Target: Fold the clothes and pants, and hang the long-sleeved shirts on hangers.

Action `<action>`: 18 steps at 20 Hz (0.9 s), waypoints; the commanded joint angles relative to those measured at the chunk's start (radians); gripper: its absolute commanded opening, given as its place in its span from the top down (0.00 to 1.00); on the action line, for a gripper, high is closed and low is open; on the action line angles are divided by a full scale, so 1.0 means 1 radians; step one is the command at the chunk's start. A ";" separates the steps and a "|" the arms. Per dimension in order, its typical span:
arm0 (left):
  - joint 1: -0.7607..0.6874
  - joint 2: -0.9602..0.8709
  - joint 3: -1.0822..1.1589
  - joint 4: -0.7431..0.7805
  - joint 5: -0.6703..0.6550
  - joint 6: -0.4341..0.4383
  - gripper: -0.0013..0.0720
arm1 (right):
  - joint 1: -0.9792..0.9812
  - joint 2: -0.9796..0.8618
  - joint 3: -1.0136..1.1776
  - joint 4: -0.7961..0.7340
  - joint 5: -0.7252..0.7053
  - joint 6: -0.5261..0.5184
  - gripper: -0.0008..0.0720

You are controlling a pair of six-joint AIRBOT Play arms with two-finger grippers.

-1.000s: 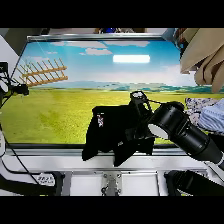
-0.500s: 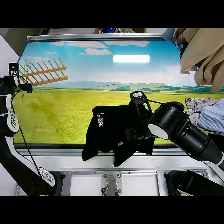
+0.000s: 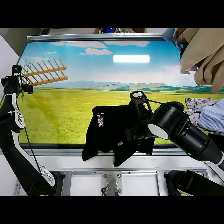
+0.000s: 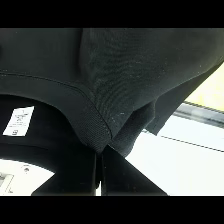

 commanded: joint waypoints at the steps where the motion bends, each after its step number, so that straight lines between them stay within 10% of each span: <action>1: 0.004 -0.011 0.009 0.008 0.006 0.002 0.09 | 0.001 0.000 0.000 0.000 0.000 0.000 0.96; 8: 0.005 -0.018 0.008 0.008 -0.011 -0.002 0.16 | 0.001 0.000 0.000 0.000 0.000 0.000 0.96; 9: 0.005 -0.018 0.008 0.008 -0.011 -0.005 0.28 | 0.001 0.000 0.000 0.000 0.000 0.000 0.96; 10: 0.005 -0.017 0.009 0.008 -0.020 -0.005 0.68 | 0.001 0.000 0.000 0.000 0.000 0.000 0.96; 11: 0.004 -0.017 0.009 0.007 -0.026 -0.005 0.85 | 0.001 0.000 0.000 0.000 0.000 0.000 0.96; 18: 0.004 -0.014 0.009 0.003 -0.045 -0.006 0.96 | 0.001 0.000 0.000 0.000 0.000 0.000 0.96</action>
